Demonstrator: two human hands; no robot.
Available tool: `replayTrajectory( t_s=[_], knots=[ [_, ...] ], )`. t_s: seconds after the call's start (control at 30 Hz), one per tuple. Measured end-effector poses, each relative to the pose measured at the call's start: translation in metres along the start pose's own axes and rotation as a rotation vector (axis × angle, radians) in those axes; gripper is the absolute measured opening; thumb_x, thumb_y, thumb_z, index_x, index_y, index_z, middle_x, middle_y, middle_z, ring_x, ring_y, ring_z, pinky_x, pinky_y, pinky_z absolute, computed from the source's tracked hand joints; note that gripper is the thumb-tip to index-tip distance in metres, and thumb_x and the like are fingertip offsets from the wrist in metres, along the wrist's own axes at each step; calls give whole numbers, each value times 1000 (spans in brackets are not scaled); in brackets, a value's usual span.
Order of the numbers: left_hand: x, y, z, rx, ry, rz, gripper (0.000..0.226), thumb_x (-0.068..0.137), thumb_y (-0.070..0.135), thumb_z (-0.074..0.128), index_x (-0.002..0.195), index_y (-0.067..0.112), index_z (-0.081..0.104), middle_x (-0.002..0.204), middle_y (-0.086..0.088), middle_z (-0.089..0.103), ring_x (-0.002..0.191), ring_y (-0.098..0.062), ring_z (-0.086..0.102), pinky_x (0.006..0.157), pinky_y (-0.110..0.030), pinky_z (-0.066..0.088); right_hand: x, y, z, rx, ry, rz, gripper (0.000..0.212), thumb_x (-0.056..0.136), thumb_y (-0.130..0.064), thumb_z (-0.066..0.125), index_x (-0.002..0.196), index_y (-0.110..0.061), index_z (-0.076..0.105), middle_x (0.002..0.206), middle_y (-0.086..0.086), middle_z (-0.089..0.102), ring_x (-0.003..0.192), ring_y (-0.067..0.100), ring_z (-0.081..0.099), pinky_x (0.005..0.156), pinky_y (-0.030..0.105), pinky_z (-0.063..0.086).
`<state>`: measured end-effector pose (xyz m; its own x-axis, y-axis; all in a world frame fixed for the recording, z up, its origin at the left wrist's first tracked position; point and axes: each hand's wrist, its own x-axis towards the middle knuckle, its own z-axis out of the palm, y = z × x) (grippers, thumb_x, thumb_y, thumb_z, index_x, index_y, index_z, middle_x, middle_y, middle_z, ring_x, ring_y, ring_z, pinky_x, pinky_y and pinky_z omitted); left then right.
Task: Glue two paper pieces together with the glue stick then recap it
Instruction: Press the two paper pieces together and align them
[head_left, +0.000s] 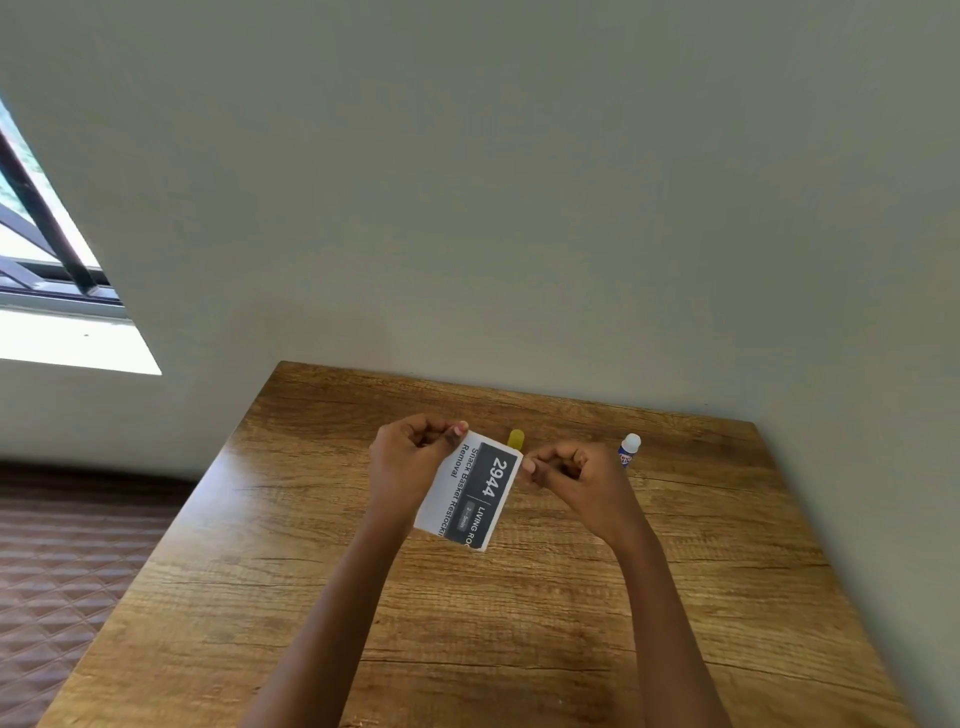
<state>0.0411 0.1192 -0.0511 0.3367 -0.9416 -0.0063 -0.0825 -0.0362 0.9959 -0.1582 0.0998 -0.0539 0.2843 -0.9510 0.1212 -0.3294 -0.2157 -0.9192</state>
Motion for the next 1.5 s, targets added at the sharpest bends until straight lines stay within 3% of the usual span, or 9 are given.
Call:
replayTrajectory(
  t_s=[0.23,0.37,0.47,0.63,0.77,0.87,1.0,1.2,1.5],
  knots=[
    [-5,0,5,-172,13,-84,8,81,21,68,78,14,69,76,-7,71,66,-15,65,60,-28,49,5,-2,14,142,54,83,30,73,-38,69,93,-16,67,84,6,75,84,17,71,77,39,58],
    [-6,-1,7,-217,-8,-118,11,81,23,68,80,12,70,79,-10,72,72,-19,66,67,-33,54,9,-1,21,180,105,100,18,84,-17,66,90,0,67,83,11,75,81,18,72,74,38,59],
    [-4,2,0,-186,-107,-126,17,81,28,66,82,11,69,80,-7,73,76,-16,68,66,-23,55,15,-6,19,166,121,107,10,85,-15,65,87,-5,67,82,6,74,79,15,71,72,35,59],
    [4,10,-16,-24,-175,-11,32,69,38,72,92,16,69,87,2,74,85,-10,68,80,-23,52,29,-21,5,-245,53,-6,8,87,-23,62,86,-17,68,76,-6,70,68,6,64,63,26,52],
    [1,21,0,366,-158,240,18,74,29,75,92,27,70,83,17,71,78,7,64,68,-8,50,42,-37,5,-721,-189,-139,15,91,-25,56,96,-16,66,89,0,70,75,13,62,63,27,46],
    [-4,17,11,418,-82,296,14,76,16,71,85,26,72,74,17,70,70,5,64,63,-17,50,46,-44,14,-832,-270,-232,15,90,-25,56,94,-14,65,87,3,70,76,18,62,64,31,46],
    [-6,12,10,558,-14,327,14,76,12,66,74,26,67,54,22,53,54,2,52,51,-18,35,43,-41,16,-812,-291,-228,12,89,-22,57,92,-12,64,87,4,70,77,19,63,68,37,51],
    [-6,2,12,627,-69,352,19,79,7,58,74,25,52,70,14,58,65,-8,55,53,-24,39,36,-35,17,-755,-270,-208,14,89,-23,56,91,-12,65,86,3,68,74,15,57,63,29,42],
    [4,-4,-4,356,-36,232,28,85,0,57,71,23,54,73,11,62,71,-10,60,55,-23,47,27,-13,-11,-519,-180,-15,10,86,-23,64,85,-14,69,85,-5,70,77,10,63,72,37,52]
  ],
)
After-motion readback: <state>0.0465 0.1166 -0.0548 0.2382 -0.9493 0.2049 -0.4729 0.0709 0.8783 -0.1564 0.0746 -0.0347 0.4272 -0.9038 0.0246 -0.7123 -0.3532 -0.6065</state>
